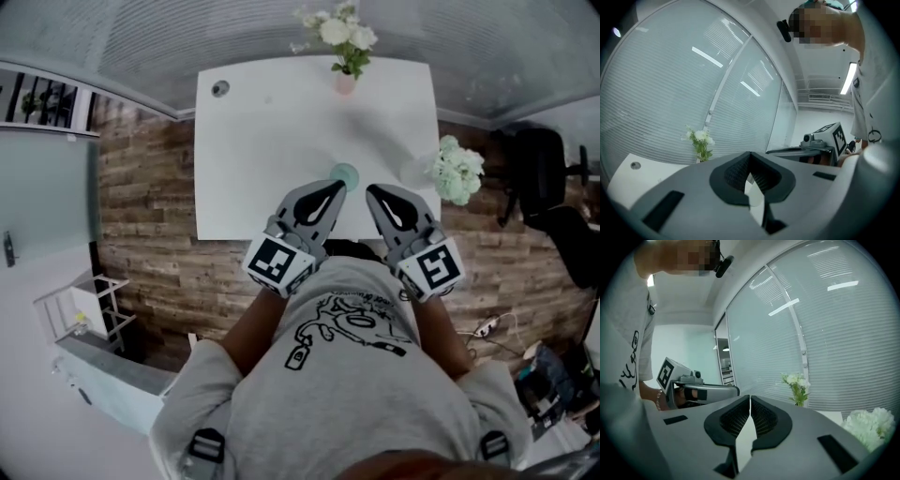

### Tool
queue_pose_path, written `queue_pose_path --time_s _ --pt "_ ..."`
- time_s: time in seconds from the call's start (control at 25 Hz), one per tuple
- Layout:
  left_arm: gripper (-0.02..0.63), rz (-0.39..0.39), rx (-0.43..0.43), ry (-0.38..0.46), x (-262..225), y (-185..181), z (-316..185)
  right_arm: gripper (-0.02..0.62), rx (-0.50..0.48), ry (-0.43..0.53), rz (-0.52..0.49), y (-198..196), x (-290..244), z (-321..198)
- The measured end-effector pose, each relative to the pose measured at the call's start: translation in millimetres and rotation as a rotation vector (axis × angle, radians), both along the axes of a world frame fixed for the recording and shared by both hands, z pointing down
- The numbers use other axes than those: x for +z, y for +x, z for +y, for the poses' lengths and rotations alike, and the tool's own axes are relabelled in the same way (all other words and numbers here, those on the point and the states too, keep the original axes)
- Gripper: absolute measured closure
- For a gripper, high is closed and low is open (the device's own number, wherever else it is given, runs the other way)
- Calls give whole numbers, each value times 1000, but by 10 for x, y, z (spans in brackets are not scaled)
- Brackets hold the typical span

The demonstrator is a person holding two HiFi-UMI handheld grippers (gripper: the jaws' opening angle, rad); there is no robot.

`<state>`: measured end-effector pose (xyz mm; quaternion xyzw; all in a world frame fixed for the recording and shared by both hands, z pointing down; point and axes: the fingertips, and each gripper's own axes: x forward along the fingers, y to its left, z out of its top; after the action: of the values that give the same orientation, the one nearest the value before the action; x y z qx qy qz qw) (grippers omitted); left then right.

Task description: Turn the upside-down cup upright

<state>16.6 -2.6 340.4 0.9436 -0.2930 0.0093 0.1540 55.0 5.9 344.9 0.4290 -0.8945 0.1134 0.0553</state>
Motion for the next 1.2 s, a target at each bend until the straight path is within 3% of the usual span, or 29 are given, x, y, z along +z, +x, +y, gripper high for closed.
queue_pose_path --time_s 0.52,1.2 --pt "603 11 -11 102 -577 12 80 556 -5 76 -12 -78 -567 32" --pt "603 27 -14 144 -726 24 163 558 7 107 -15 -101 -730 79"
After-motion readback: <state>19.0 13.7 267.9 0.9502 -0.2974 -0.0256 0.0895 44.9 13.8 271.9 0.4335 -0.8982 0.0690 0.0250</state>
